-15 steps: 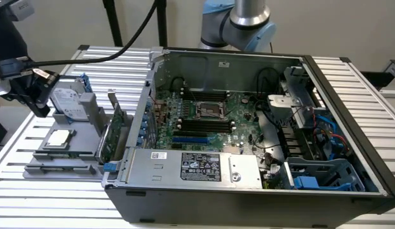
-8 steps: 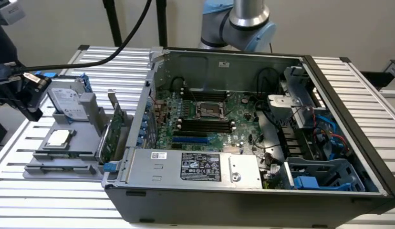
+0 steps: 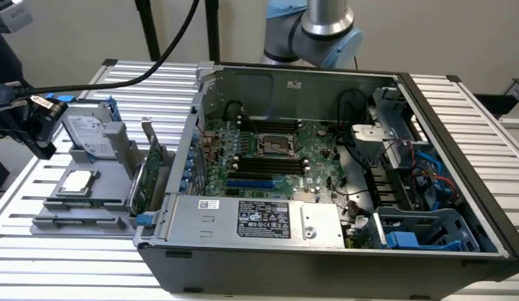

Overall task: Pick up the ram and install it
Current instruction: 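Pick up the ram and move it above insertion slot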

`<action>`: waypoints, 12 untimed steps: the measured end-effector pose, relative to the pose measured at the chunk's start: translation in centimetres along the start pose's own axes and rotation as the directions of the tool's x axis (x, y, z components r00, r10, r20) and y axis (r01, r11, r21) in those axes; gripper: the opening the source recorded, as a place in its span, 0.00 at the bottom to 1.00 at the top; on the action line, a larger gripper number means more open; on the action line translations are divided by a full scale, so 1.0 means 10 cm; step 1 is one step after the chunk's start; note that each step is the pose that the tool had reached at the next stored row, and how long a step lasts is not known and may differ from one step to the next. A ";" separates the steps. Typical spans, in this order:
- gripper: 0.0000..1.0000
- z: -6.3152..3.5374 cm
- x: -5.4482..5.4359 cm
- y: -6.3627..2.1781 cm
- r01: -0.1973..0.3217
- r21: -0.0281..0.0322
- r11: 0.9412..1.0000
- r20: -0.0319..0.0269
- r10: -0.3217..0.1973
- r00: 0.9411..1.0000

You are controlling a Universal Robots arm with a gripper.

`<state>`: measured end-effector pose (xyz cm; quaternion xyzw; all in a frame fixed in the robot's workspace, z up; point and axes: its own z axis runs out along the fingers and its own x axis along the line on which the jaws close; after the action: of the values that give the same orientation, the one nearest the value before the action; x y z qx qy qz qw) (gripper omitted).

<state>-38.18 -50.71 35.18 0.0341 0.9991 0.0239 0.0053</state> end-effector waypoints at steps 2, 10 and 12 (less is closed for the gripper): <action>0.00 0.000 0.00 0.000 0.000 0.000 1.000 0.000 0.000 1.000; 0.00 0.030 0.02 -0.002 0.077 -0.001 0.997 -0.003 -0.077 0.997; 0.00 0.041 0.02 -0.003 0.113 -0.001 0.994 -0.005 -0.113 0.994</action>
<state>-38.37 -50.71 34.77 -0.0227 0.9994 0.0240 0.0042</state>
